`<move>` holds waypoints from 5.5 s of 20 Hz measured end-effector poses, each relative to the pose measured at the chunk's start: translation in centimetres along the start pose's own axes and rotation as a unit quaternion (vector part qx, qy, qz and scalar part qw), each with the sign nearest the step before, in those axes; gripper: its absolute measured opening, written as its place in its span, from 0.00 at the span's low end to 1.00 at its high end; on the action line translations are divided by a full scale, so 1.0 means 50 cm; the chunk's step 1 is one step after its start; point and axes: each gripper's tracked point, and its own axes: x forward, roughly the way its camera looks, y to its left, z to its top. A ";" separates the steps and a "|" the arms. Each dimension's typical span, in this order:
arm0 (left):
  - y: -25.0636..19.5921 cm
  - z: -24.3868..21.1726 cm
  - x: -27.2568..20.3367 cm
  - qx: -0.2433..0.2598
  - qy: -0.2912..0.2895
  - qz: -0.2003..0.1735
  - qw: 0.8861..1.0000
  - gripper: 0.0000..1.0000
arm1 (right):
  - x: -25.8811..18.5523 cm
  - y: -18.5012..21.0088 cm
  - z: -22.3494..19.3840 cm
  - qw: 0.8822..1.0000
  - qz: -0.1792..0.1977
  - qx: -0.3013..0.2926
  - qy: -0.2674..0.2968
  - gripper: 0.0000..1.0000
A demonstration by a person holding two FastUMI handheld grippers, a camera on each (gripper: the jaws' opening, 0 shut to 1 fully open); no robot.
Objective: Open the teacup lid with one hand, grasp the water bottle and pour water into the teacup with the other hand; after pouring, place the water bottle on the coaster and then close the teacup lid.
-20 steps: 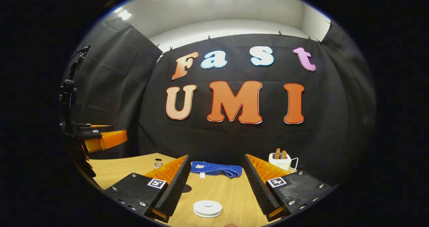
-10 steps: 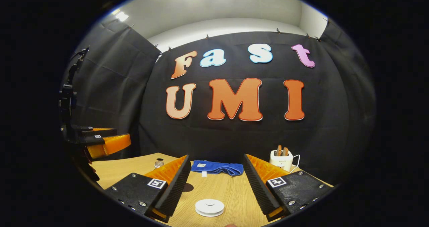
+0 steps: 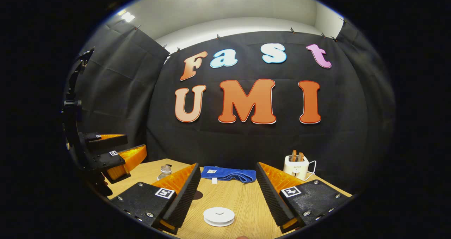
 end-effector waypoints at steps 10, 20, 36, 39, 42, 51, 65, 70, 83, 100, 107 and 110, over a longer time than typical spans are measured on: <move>-0.002 -0.007 0.013 -0.044 0.006 -0.020 0.999 0.93 | 0.009 -0.013 -0.016 1.000 -0.006 -0.005 0.013 0.94; 0.042 -0.041 0.072 -0.071 -0.008 -0.007 0.997 0.93 | 0.100 0.014 -0.153 0.996 0.034 -0.025 0.083 0.94; 0.057 -0.081 0.093 -0.075 0.020 0.024 0.997 0.92 | 0.169 0.018 -0.204 0.977 0.159 0.064 0.128 0.92; 0.042 -0.089 0.077 -0.095 0.001 0.002 0.995 0.94 | 0.155 -0.003 -0.236 0.982 0.121 0.045 0.140 0.90; 0.013 -0.104 0.053 -0.083 0.007 -0.042 0.996 0.92 | 0.115 0.024 -0.240 0.985 0.099 0.042 0.137 0.89; -0.007 -0.168 0.048 -0.089 0.057 -0.080 0.991 0.91 | 0.077 0.039 -0.304 0.982 0.045 -0.024 0.183 0.78; -0.035 -0.186 0.012 -0.064 0.074 -0.078 0.992 0.92 | 0.086 0.062 -0.394 0.966 0.059 -0.022 0.252 0.33; -0.041 -0.208 0.026 -0.077 0.094 -0.078 0.990 0.92 | 0.093 0.062 -0.398 0.963 0.066 0.005 0.261 0.25; -0.107 -0.275 0.042 -0.072 0.131 -0.099 0.984 0.94 | 0.083 0.023 -0.275 0.975 0.057 0.061 0.208 0.21; -0.104 -0.358 0.126 -0.043 0.169 -0.089 0.981 0.69 | 0.061 -0.030 -0.155 0.987 0.033 0.055 0.150 0.20; -0.076 -0.317 0.159 0.085 0.150 -0.084 0.981 0.67 | 0.049 -0.068 -0.117 0.990 0.012 0.049 0.132 0.20; -0.068 -0.314 0.169 0.150 0.144 -0.080 0.975 0.68 | 0.045 -0.081 -0.110 0.991 0.004 0.050 0.126 0.20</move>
